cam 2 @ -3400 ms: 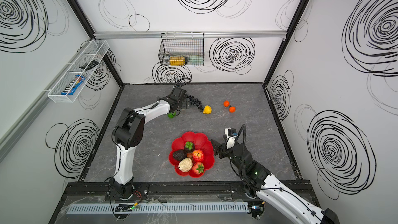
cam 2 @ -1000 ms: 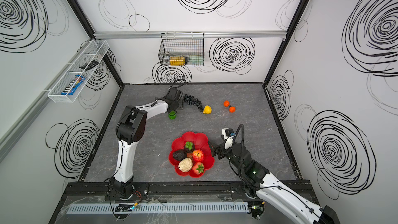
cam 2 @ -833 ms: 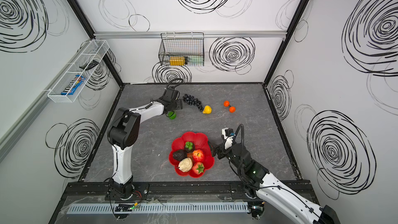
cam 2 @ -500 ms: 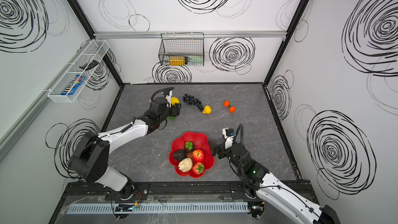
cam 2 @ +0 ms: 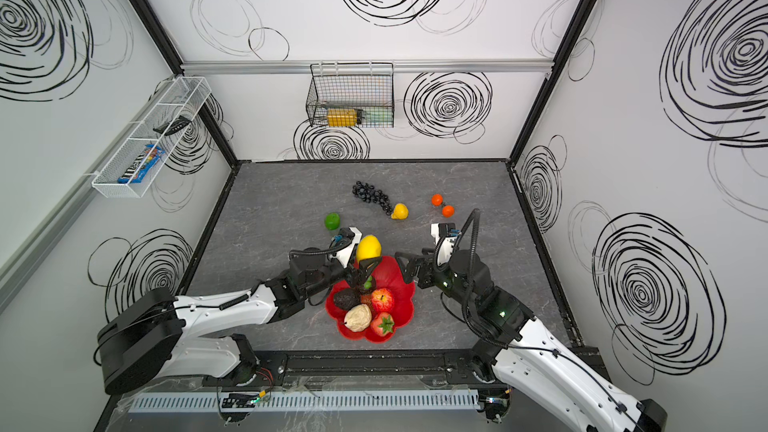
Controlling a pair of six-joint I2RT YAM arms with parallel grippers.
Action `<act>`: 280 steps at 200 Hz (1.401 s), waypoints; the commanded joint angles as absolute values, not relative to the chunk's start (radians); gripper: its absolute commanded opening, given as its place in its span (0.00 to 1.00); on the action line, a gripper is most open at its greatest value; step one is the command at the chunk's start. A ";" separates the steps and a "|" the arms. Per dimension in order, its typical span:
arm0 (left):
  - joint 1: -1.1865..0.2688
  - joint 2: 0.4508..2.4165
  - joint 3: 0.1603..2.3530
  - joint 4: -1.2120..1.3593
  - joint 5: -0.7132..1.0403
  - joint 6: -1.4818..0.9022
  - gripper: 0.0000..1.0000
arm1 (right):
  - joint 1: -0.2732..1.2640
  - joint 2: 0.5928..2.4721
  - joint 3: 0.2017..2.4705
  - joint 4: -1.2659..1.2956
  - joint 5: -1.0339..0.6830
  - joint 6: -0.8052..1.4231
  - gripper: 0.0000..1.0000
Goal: Place and organize the fake fruits in the fruit bowl
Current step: 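Close the right gripper on the lemon held by the left gripper, then open the left gripper and withdraw while the right gripper holds the lemon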
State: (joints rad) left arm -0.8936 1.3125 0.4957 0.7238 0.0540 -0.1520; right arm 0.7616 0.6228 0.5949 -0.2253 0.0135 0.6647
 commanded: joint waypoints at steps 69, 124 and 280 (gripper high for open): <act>-1.057 1.348 0.497 0.884 -0.007 0.073 0.65 | 0.989 0.725 0.633 -0.219 0.070 0.830 0.99; -1.087 1.364 0.499 0.891 -0.011 0.104 0.65 | 0.988 0.690 0.592 -0.209 0.086 0.847 0.90; -1.103 1.325 0.458 0.922 -0.041 0.118 0.93 | 0.989 0.727 0.592 -0.185 0.066 0.783 0.55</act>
State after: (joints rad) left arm -1.0996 1.3582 0.4873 0.8364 -0.0246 0.1074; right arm 0.9836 0.7334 0.5747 -0.1932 0.0422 0.8055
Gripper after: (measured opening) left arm 0.886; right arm 0.584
